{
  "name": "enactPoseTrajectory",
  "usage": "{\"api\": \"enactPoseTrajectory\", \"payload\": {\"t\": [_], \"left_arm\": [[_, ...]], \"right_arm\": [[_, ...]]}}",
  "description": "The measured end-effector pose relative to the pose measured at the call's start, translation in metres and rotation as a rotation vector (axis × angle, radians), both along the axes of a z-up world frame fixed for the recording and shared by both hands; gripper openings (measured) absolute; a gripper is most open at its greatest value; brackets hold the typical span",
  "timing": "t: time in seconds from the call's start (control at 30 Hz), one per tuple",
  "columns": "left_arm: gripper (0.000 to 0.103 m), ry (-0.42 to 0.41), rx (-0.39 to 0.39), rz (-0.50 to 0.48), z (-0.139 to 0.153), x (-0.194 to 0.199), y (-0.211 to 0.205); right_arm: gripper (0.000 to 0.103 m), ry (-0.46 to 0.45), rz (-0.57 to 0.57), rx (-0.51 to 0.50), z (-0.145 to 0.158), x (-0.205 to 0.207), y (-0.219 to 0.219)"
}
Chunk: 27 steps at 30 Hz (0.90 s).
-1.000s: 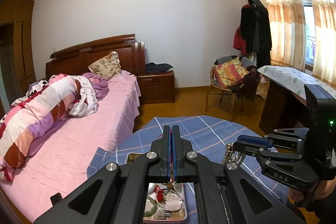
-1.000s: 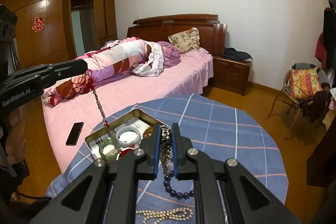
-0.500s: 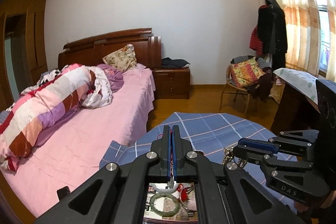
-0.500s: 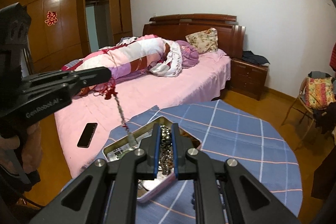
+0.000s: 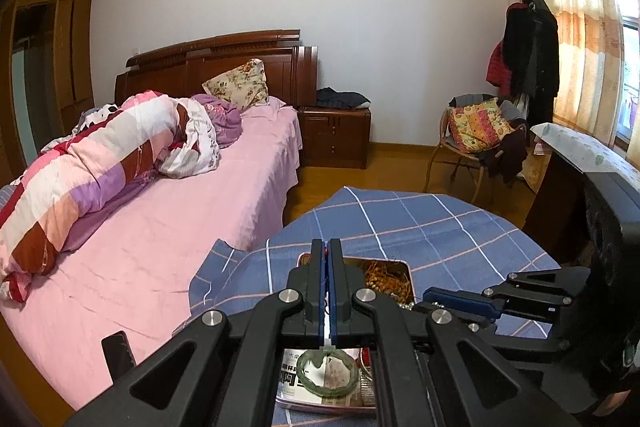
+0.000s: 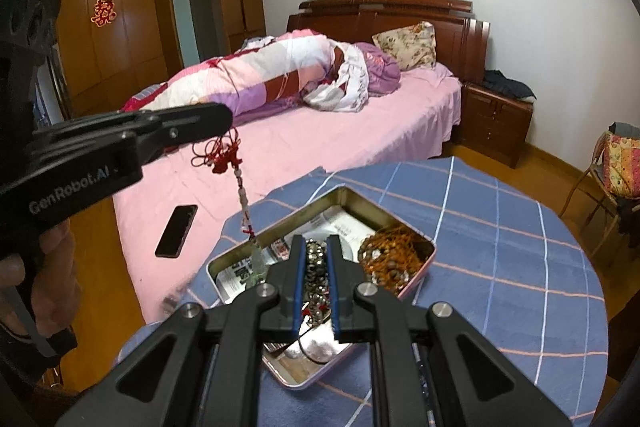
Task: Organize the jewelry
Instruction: 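Carry the silver bead strands over the tin and lower them in with right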
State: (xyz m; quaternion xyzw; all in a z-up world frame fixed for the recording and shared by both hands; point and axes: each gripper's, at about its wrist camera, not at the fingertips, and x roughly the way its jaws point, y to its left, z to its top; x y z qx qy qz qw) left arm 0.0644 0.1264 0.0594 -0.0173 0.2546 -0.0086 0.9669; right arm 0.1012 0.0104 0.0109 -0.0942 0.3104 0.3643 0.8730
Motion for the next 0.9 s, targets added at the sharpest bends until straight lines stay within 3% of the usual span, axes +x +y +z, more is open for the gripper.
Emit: {"api": "enactPoseTrajectory", "payload": {"t": [0.63,0.9], "left_arm": [[0.000,0.069,-0.029,-0.014,-0.019,0.005,0.002],[0.000,0.117,-0.027,-0.016,-0.041,0.013,-0.002]], "right_arm": [[0.012,0.051,-0.014,-0.026,-0.020,0.007,-0.001],[0.012,0.075,-0.022,-0.041,-0.032,0.010,0.001]]}}
